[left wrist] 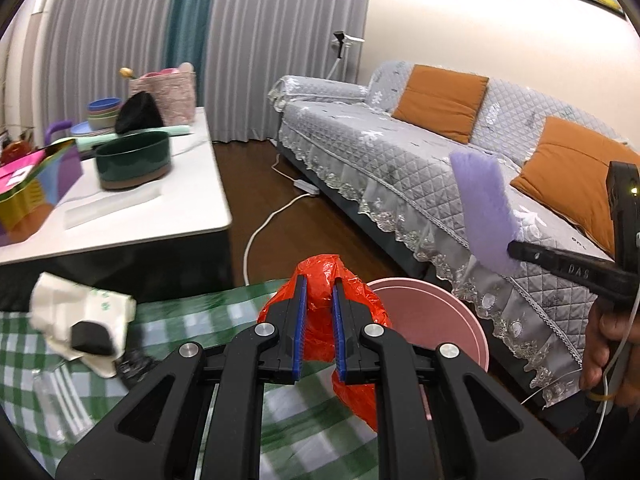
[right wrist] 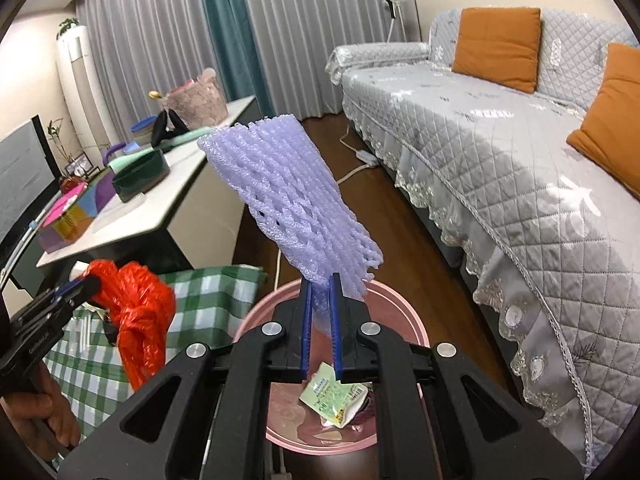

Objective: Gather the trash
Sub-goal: 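Lift and carry the foam net and red bag over the pink bin, then open both tools to drop the foam net and red bag into the bin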

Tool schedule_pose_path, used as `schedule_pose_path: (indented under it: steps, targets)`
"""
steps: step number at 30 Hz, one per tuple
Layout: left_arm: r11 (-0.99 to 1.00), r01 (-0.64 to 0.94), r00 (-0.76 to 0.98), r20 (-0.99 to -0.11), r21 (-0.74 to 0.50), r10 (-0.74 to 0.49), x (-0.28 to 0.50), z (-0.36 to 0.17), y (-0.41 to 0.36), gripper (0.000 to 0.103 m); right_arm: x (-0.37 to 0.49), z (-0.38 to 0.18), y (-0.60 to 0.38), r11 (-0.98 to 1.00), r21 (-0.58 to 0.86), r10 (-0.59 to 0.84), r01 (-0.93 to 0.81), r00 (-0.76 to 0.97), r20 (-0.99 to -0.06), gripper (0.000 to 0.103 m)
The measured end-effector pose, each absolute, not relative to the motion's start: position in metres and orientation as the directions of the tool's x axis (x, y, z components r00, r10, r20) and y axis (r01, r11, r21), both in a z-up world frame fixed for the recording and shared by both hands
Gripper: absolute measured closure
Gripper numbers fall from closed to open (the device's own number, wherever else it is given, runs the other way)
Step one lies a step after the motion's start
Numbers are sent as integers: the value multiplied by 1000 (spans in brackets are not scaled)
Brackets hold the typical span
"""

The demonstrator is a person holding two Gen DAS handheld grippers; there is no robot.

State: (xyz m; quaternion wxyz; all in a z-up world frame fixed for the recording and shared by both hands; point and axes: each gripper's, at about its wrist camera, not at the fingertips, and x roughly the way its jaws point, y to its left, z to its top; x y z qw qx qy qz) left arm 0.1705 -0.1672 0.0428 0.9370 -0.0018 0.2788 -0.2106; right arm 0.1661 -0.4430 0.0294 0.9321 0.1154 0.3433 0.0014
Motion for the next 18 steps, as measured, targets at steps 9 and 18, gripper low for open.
schedule_pose_path:
  steps: [9,18]
  targets:
    - [886,449,712,-552,-118,-434,195,15,-220,91,178,-1,-457,969,223,81,110,707,-702,94]
    - [852,509,629,-621,-125,-467,206,-12,-248,76,185,-10,-466,959,238,66,154,695,-716,76]
